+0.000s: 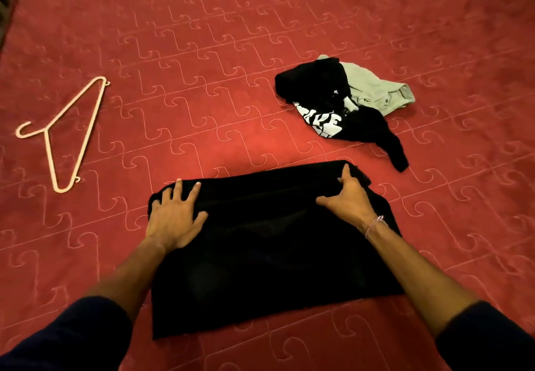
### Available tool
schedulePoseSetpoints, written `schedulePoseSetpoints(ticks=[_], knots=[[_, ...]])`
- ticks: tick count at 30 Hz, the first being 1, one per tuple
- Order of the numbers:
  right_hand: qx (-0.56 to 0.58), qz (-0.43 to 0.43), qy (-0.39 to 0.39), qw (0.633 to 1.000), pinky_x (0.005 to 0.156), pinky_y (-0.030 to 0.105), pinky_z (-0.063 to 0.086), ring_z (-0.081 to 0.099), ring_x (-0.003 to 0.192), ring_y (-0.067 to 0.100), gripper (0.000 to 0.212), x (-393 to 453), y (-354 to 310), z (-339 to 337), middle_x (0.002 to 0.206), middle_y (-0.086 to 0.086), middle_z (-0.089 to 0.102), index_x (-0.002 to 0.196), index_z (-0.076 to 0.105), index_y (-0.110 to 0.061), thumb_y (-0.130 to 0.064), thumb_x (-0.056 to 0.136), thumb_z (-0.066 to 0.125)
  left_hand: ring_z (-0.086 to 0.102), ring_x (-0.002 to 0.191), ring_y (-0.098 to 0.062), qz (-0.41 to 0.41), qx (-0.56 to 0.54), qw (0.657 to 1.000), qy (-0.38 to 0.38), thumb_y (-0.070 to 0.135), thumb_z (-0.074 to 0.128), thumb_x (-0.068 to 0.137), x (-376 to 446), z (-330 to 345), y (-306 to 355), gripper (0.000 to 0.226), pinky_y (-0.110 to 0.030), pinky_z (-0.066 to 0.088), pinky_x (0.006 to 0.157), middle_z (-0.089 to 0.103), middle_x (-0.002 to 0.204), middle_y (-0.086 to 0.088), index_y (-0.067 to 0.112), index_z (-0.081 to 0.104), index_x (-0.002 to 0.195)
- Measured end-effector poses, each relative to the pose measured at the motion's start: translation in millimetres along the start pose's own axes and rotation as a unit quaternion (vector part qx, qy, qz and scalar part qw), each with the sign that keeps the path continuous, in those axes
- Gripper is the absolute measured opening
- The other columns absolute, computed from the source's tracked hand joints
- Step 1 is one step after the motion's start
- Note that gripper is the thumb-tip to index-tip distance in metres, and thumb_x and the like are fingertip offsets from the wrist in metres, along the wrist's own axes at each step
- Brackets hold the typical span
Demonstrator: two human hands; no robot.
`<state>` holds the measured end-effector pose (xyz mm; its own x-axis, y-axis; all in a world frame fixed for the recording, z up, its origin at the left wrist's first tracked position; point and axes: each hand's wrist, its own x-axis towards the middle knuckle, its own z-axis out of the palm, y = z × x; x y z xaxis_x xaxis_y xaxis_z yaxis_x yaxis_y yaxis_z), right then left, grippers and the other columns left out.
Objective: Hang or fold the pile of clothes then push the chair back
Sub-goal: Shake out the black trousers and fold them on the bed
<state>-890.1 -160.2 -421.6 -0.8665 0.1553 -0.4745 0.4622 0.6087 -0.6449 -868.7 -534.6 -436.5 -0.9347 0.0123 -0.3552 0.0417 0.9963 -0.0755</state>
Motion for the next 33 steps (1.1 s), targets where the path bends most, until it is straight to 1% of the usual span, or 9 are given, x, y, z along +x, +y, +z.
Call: schedulePoseSetpoints(ticks=[5, 7, 10, 12, 16, 20, 24, 29, 33], knots=[[-0.116, -0.029, -0.052, 0.991, 0.102, 0.035, 0.046, 0.037, 0.144, 0.03, 0.118, 7.8, 12.5, -18.9, 0.168, 0.003, -0.011, 0.161, 0.0, -0.022, -0.028, 0.078, 0.084, 0.038, 0.135, -0.043, -0.004, 0.005, 1.0, 0.003, 0.061, 0.054, 0.086, 4.9, -10.4, 4.9, 0.083, -0.057, 0.036, 0.107, 0.031, 0.156, -0.023, 0.02, 0.031, 0.155], [-0.116, -0.036, -0.055, 0.991, 0.108, 0.036, 0.043, 0.027, 0.149, 0.031, 0.112, 8.8, 20.3, -21.1, 0.168, 0.003, -0.013, 0.161, 0.007, -0.022, -0.028, 0.079, 0.083, 0.043, 0.131, -0.042, 0.0, -0.005, 1.0, 0.014, 0.059, 0.056, 0.083, 4.4, -12.8, 5.8, 0.083, -0.056, 0.037, 0.107, 0.039, 0.149, -0.023, 0.014, 0.038, 0.151], [-0.076, -0.089, 0.012, 0.993, 0.114, 0.038, 0.036, 0.027, 0.149, 0.028, 0.093, 2.8, 30.5, -14.4, 0.168, 0.003, 0.003, 0.158, 0.023, -0.022, -0.025, 0.084, 0.079, 0.049, 0.12, -0.041, 0.01, -0.03, 0.997, 0.068, 0.05, 0.056, 0.078, -0.8, -13.2, 5.1, 0.075, -0.054, 0.043, 0.105, 0.051, 0.133, -0.024, 0.001, 0.048, 0.135], [-0.03, -0.125, 0.059, 0.99, 0.114, 0.041, 0.04, 0.037, 0.142, 0.025, 0.084, -5.7, 31.0, -7.3, 0.163, 0.003, 0.019, 0.154, 0.031, -0.021, -0.024, 0.085, 0.079, 0.048, 0.119, -0.043, -0.006, -0.021, 0.994, 0.108, 0.041, 0.064, 0.08, -8.7, -11.9, 4.4, 0.069, -0.053, 0.043, 0.104, 0.05, 0.131, -0.027, -0.004, 0.048, 0.129], [0.048, -0.037, 0.122, 0.991, 0.101, 0.041, 0.05, 0.051, 0.125, 0.023, 0.081, -24.3, 28.6, 7.6, 0.144, 0.009, 0.043, 0.147, 0.037, -0.013, -0.043, 0.084, 0.078, 0.048, 0.115, -0.047, -0.172, -0.079, 0.975, 0.113, 0.044, 0.065, 0.087, -35.2, -6.1, 5.7, 0.072, -0.055, 0.044, 0.095, 0.047, 0.127, -0.032, -0.005, 0.039, 0.132], [-0.036, 0.018, 0.11, 0.993, 0.088, 0.044, 0.052, 0.06, 0.116, 0.033, 0.055, -28.6, 37.2, 14.0, 0.127, 0.016, 0.06, 0.137, 0.048, -0.006, -0.043, 0.098, 0.058, 0.053, 0.109, -0.052, -0.317, -0.246, 0.914, 0.065, 0.035, 0.042, 0.103, -53.3, 13.4, 4.4, 0.05, -0.057, 0.046, 0.089, 0.052, 0.121, -0.036, -0.01, 0.041, 0.123], [0.009, -0.04, 0.169, 0.985, 0.072, 0.029, 0.042, 0.061, 0.094, 0.024, 0.026, -17.7, 36.9, -1.5, 0.11, 0.015, 0.064, 0.127, 0.052, -0.006, -0.016, 0.104, 0.051, 0.058, 0.102, -0.051, -0.319, -0.271, 0.906, 0.068, 0.036, 0.04, 0.104, -58.2, 23.0, 3.7, 0.048, -0.053, 0.047, 0.082, 0.057, 0.113, -0.034, -0.01, 0.043, 0.117], [-0.004, -0.039, 0.219, 0.975, 0.084, 0.036, 0.043, 0.06, 0.107, 0.038, 0.022, -3.8, 52.7, -24.1, 0.113, 0.023, 0.065, 0.121, 0.057, 0.001, -0.007, 0.101, 0.052, 0.06, 0.099, -0.049, -0.306, -0.279, 0.908, 0.064, 0.038, 0.04, 0.104, -60.3, 19.5, 10.3, 0.05, -0.049, 0.046, 0.079, 0.057, 0.111, -0.031, -0.01, 0.042, 0.117], [-0.066, -0.011, 0.201, 0.977, 0.089, 0.043, 0.045, 0.062, 0.108, 0.044, 0.023, 6.1, 66.5, -37.2, 0.114, 0.026, 0.067, 0.12, 0.061, 0.002, -0.009, 0.1, 0.055, 0.062, 0.097, -0.048, -0.298, -0.268, 0.915, 0.055, 0.039, 0.042, 0.103, -58.3, 16.4, 16.6, 0.049, -0.047, 0.048, 0.078, 0.061, 0.106, -0.029, -0.008, 0.044, 0.114]])
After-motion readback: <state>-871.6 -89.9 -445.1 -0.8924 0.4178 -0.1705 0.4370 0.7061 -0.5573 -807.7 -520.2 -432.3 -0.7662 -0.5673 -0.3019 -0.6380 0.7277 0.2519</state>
